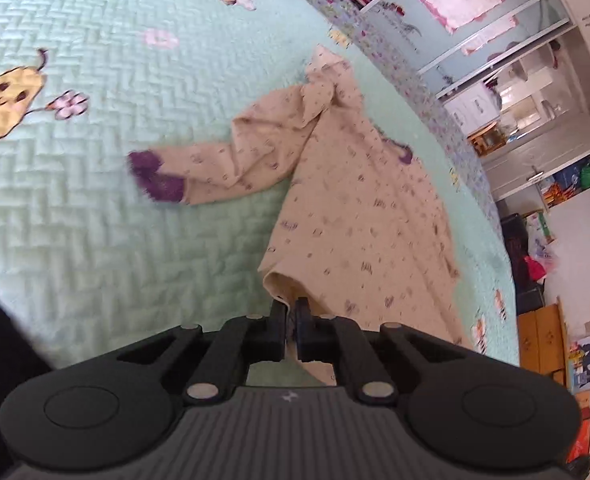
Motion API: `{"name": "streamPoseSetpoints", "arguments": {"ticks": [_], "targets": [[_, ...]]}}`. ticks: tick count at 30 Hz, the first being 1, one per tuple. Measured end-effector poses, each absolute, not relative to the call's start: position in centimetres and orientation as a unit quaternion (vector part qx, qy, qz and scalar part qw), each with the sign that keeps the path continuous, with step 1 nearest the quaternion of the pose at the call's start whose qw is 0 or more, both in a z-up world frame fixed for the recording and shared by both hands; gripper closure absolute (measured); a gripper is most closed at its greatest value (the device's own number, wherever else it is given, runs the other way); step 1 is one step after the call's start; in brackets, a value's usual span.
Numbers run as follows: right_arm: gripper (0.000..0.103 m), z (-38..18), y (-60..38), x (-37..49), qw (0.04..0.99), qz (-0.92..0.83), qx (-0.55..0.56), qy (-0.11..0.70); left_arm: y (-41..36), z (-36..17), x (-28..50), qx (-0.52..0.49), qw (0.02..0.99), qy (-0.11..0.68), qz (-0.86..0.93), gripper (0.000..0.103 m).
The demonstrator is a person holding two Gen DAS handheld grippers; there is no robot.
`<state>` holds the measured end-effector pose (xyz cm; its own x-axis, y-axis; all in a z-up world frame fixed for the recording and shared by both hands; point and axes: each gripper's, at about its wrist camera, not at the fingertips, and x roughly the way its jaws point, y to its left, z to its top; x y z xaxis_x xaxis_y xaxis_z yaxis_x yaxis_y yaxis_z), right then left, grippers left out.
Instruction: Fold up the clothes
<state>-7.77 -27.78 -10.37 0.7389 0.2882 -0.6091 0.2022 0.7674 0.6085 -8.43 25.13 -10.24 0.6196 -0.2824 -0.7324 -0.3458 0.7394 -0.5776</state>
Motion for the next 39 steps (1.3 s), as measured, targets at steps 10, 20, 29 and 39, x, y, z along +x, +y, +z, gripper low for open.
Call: {"name": "streamPoseSetpoints", "arguments": {"ticks": [10,20,29,39], "targets": [[0.057,-10.8,-28.5,-7.9,0.872,-0.012,0.361,0.331,31.0,-5.9,-7.6,-0.318,0.867,0.367,0.115,0.07],[0.048,-16.7,-28.0,-4.2,0.85,-0.064,0.376,0.364,31.2,-5.2,11.8,-0.224,0.894,0.384,0.064,0.053],[0.037,-18.8,-27.8,-4.6,0.864,-0.036,0.375,0.333,30.5,-8.4,29.1,-0.161,0.884,0.438,-0.017,0.042],[0.019,-18.7,-26.8,-3.8,0.88,-0.014,0.342,0.33,27.7,-12.3,35.3,-0.027,0.88,0.473,0.022,0.102]]}}
